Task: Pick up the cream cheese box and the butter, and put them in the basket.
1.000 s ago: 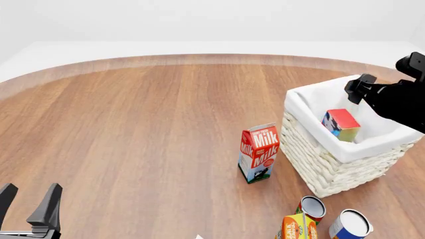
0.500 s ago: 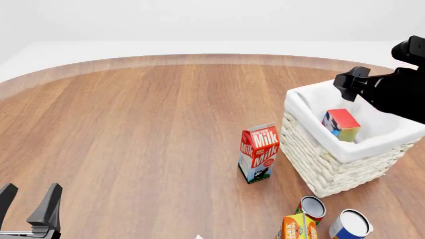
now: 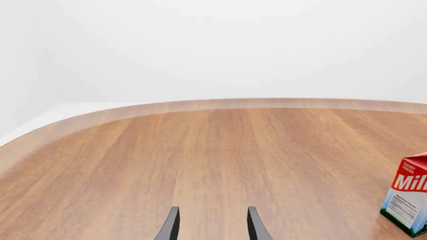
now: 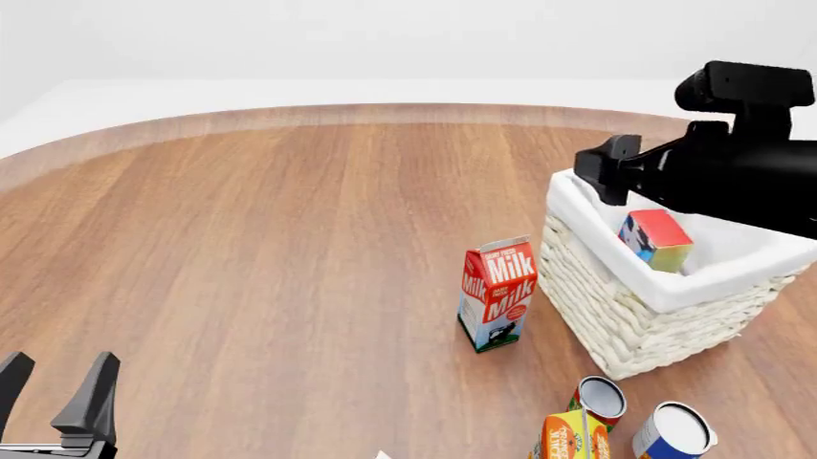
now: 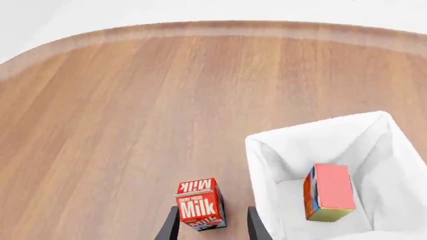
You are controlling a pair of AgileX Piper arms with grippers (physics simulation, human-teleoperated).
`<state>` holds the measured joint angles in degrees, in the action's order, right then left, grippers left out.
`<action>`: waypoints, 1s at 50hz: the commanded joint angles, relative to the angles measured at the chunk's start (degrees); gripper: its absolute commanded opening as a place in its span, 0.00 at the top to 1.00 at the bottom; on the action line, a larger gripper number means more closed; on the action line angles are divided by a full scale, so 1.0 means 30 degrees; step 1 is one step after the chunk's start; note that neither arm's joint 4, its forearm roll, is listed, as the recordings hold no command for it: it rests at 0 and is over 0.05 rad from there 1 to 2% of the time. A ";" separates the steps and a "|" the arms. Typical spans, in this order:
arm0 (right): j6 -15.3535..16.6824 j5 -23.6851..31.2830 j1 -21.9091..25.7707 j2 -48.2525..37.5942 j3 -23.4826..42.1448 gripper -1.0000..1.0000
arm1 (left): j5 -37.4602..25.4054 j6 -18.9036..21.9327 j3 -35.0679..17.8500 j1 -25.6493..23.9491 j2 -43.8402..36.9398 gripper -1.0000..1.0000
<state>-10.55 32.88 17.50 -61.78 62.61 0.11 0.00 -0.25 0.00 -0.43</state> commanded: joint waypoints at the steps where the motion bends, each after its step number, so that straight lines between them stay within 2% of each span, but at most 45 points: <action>1: 0.0937 0.0598 0.2417 -0.0772 0.0671 0.00 | 0.0000 0.0000 0.0000 0.0000 0.0000 0.00; 14: 0.1606 0.1269 0.4834 -0.1672 0.1321 0.00 | 0.0000 0.0000 0.0000 0.0000 0.0000 0.00; 20: 0.1700 0.0860 0.5695 -0.2540 0.1276 0.00 | 0.0000 0.0000 0.0000 0.0000 0.0000 0.00; 29: 0.1529 0.0513 0.6293 -0.3060 0.1110 0.00 | 0.0000 0.0000 0.0000 0.0000 0.0000 0.00; 33: 0.1426 0.0905 0.6759 -0.3327 0.1565 0.00 | 0.0000 0.0000 0.0000 0.0000 0.0000 0.00; 34: 0.1388 0.0445 0.6963 -0.3400 0.1091 0.00 | 0.0000 0.0000 0.0000 0.0000 0.0000 0.00; 36: 0.1399 0.0929 0.7149 -0.3491 0.1589 0.00 | 0.0000 0.0000 0.0000 0.0000 0.0000 0.00; 39: 0.1394 0.0420 0.7327 -0.3493 0.0986 0.00 | 0.0000 0.0000 0.0000 0.0000 0.0000 0.00; 43: 0.1326 0.0825 0.7572 -0.3601 0.1355 0.00 | 0.0000 0.0000 0.0000 0.0000 0.0000 0.00; 50: 0.1257 0.0392 0.8042 -0.3759 0.0921 0.00 | 0.0000 0.0000 0.0000 0.0000 0.0000 0.00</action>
<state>-6.48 34.64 39.42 -72.09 65.94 0.11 0.00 -0.25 0.00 -0.43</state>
